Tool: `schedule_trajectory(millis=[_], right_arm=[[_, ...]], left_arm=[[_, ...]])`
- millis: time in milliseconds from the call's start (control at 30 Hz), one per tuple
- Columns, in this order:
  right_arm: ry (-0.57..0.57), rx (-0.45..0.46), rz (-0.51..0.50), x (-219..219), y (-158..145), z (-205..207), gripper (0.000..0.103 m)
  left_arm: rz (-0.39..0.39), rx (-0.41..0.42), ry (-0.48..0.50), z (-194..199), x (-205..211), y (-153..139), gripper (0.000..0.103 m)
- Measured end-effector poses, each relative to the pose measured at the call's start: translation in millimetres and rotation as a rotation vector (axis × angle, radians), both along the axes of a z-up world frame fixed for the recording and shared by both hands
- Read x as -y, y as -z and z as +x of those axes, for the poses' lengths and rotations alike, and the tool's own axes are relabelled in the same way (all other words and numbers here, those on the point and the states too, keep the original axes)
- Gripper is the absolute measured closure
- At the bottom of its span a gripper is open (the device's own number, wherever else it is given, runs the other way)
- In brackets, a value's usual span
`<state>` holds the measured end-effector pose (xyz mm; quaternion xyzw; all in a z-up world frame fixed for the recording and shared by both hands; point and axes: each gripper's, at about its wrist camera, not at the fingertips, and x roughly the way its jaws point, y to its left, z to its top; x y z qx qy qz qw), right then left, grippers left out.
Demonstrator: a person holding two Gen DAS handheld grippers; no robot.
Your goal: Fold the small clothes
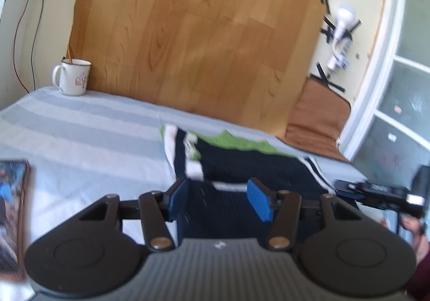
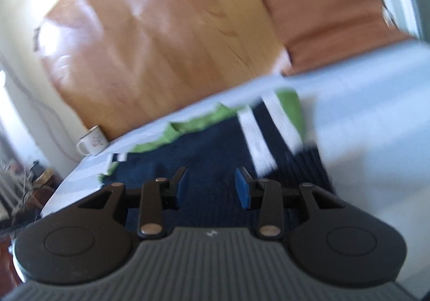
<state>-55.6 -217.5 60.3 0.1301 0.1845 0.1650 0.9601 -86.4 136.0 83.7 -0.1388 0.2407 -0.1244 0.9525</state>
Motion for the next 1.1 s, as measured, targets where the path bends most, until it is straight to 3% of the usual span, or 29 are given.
schedule_trajectory(millis=[133, 367, 500, 567, 667, 733, 800, 833, 933, 1100], right_arm=[[-0.004, -0.012, -0.039, 8.0, -31.3, 35.5, 0.061], [-0.058, -0.155, -0.093, 5.4, -37.1, 150.4, 0.059], [-0.078, -0.253, -0.075, -9.6, -24.3, 211.8, 0.052], [-0.096, -0.284, -0.109, -20.9, -15.8, 232.9, 0.044], [-0.128, -0.344, -0.154, -33.6, -3.3, 257.8, 0.042], [-0.152, -0.371, -0.185, -39.6, 5.3, 265.1, 0.045], [-0.184, -0.345, -0.257, -48.2, 5.8, 262.2, 0.083], [-0.177, -0.331, -0.269, -49.4, 4.3, 257.9, 0.085], [-0.193, -0.242, -0.256, -47.9, -10.5, 233.4, 0.089], [-0.206, -0.105, -0.234, -45.3, -54.4, 166.5, 0.089]], left_arm=[[-0.027, -0.005, 0.000, 30.0, -0.7, -8.3, 0.054], [0.073, -0.034, 0.062, 129.8, 18.8, -24.9, 0.053], [0.124, -0.129, 0.119, 210.5, 52.8, -20.3, 0.050], [0.141, -0.190, 0.135, 247.8, 72.3, -8.0, 0.049], [0.182, -0.268, 0.152, 290.8, 100.5, 16.6, 0.047], [0.191, -0.339, 0.134, 312.6, 112.2, 34.1, 0.050], [0.203, -0.381, 0.104, 325.7, 119.0, 45.8, 0.081], [0.239, -0.374, 0.077, 326.5, 121.4, 46.1, 0.088], [0.212, -0.364, 0.075, 315.0, 117.3, 38.5, 0.091], [0.221, -0.214, 0.096, 248.6, 118.0, -8.9, 0.092]])
